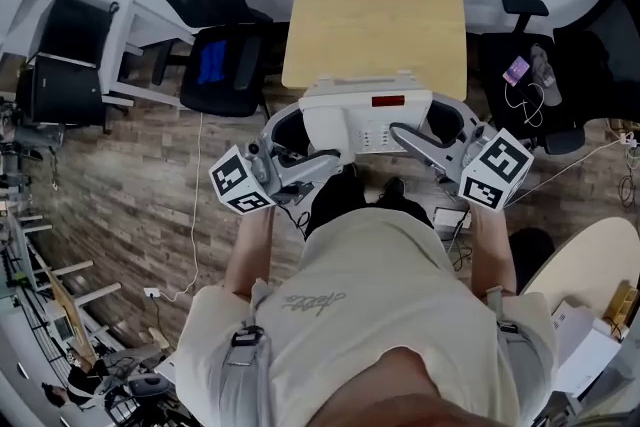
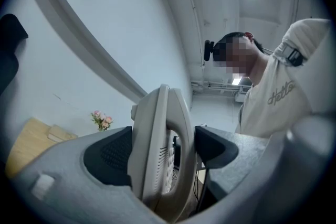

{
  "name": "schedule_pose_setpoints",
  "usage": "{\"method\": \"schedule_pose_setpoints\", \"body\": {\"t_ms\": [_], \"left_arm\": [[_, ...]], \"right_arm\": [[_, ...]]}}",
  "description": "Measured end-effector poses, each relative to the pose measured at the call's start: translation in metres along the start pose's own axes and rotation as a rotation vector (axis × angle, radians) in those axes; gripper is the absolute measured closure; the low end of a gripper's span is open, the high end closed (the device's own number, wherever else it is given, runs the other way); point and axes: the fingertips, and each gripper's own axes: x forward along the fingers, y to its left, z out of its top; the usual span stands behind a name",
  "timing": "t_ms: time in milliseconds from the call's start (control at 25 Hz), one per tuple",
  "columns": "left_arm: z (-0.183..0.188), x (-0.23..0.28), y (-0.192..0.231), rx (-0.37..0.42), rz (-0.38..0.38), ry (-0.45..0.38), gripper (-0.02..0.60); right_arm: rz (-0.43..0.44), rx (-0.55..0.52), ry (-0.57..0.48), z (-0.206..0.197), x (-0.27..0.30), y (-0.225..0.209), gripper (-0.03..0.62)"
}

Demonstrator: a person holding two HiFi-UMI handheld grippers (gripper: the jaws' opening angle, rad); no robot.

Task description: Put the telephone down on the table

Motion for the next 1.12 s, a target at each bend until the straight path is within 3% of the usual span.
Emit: {"method": "schedule_pose_setpoints", "body": {"t_ms": [400,720,1120], "left_arm": [[0.021,-0.015,0.057,0.0,-0.032,-0.032,0.21],[0.068,-0.044,0.131,-0.015,-0.095,-0.063,0.21],[0.059,-0.047,0.15,-0.045,-0.162,-0.035,0.21]], "right_arm": [[-0.028,-0.019,0.026,0.013,0.052,-0.025,0.361],[-0.087,-0.034,0.029,0.041,0.132,-0.048,0.361],[-0.155,-0.007,0.015,0.027,0.139,-0.056,0.361]]}}
